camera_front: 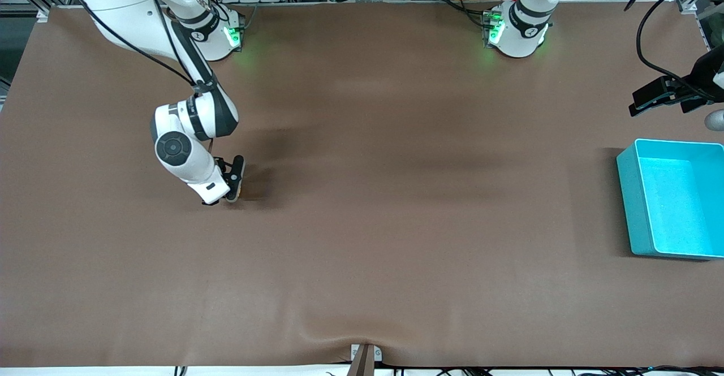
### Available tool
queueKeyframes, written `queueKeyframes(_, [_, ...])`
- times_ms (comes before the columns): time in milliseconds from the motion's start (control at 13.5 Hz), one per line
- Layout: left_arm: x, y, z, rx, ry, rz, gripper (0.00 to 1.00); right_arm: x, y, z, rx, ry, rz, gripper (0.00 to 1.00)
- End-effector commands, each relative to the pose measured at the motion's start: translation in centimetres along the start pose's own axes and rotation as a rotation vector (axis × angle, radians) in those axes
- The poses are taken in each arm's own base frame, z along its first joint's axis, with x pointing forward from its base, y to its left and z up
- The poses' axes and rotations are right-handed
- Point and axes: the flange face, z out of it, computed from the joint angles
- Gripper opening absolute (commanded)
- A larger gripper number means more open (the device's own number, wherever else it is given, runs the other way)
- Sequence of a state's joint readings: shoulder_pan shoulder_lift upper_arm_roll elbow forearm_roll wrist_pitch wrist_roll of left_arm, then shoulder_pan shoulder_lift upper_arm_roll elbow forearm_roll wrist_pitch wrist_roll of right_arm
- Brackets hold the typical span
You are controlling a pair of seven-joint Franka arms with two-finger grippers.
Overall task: Wind and store yellow beetle car
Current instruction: 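Drag the held car backward along the table with the right gripper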
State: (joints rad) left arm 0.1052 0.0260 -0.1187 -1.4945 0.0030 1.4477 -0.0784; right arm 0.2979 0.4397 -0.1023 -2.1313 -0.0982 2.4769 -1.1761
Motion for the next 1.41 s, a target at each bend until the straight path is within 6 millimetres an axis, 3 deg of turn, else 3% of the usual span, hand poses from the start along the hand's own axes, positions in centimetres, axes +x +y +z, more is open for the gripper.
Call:
queueKeyframes(0, [-0.6, -0.2, -0.4, -0.012, -0.006, 0.013, 1.00, -2.9, 0.8, 1.9, 0.003, -0.006, -0.011, 0.24])
queueKeyframes(593, [-0.3, -0.6, 0.0, -0.010, -0.014, 0.002, 1.00, -10.7, 2.4, 3.6, 0.002, 0.001, -0.062, 0.25])
queueKeyframes(1037, [-0.2, -1.7, 0.0, -0.012, -0.015, -0.016, 1.00, -18.3, 2.5, 5.3, 0.031, 0.008, -0.021, 0.25])
queueKeyframes(1333, [-0.2, -1.7, 0.2, -0.011, -0.018, -0.020, 1.00, -21.1, 2.2, 6.2, 0.046, 0.012, -0.005, 0.25])
